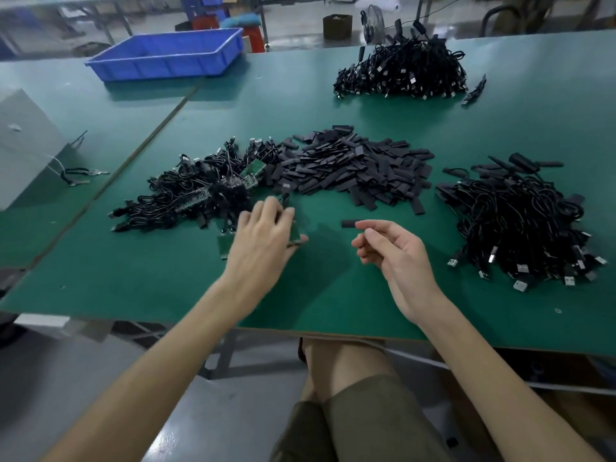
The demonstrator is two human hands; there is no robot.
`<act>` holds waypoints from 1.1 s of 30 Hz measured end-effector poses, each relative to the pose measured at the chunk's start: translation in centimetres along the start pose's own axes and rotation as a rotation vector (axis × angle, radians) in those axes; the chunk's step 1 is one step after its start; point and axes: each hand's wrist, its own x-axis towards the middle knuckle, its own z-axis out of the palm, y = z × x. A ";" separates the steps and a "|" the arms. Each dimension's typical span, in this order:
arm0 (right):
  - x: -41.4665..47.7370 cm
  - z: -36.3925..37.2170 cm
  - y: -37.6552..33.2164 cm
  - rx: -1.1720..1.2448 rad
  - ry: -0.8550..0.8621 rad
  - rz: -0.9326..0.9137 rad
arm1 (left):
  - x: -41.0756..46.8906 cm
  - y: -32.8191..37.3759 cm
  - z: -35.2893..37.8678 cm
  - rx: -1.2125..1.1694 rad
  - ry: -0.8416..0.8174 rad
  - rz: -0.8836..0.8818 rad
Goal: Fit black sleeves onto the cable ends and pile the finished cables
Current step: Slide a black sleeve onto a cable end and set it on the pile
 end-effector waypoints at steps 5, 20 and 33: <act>-0.1 0.7 0.2 -0.308 -0.119 -0.053 | -0.7 2.5 1.1 -0.445 -0.101 -0.138; 0.0 1.7 0.8 -0.658 -0.109 -0.077 | -0.4 2.6 -0.7 -0.768 -0.185 -0.209; -0.5 1.7 0.9 -0.665 -0.098 -0.088 | -0.1 3.7 -1.6 -0.761 -0.229 -0.272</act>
